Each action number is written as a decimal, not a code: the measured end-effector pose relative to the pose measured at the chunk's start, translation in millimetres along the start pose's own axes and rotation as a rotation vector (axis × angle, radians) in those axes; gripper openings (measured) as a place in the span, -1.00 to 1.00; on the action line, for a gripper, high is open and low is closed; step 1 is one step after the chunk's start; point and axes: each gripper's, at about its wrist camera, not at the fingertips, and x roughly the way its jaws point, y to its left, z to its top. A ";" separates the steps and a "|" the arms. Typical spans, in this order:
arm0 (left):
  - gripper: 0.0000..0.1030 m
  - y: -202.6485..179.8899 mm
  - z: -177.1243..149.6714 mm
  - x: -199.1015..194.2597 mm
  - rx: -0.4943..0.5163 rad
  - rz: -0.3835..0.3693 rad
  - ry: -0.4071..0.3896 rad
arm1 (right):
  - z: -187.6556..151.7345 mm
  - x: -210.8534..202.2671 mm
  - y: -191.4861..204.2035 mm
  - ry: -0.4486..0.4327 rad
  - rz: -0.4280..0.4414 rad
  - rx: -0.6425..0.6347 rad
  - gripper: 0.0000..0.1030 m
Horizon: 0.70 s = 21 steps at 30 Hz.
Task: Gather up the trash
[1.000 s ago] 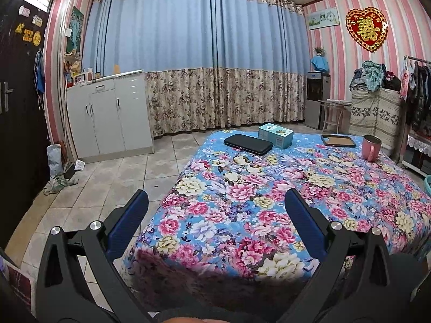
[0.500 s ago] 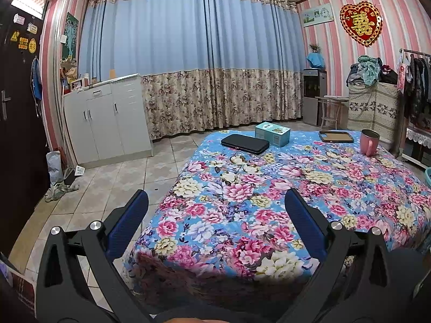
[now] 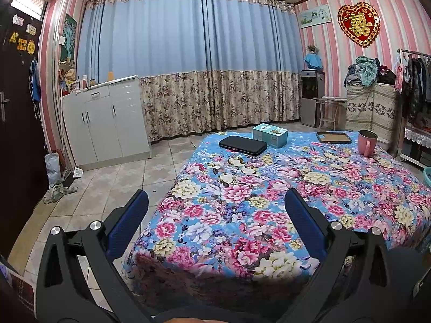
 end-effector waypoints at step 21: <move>0.90 -1.1 3.5 1.5 0.002 -0.001 -0.021 | -0.4 -0.5 -1.7 0.002 0.000 -0.003 0.82</move>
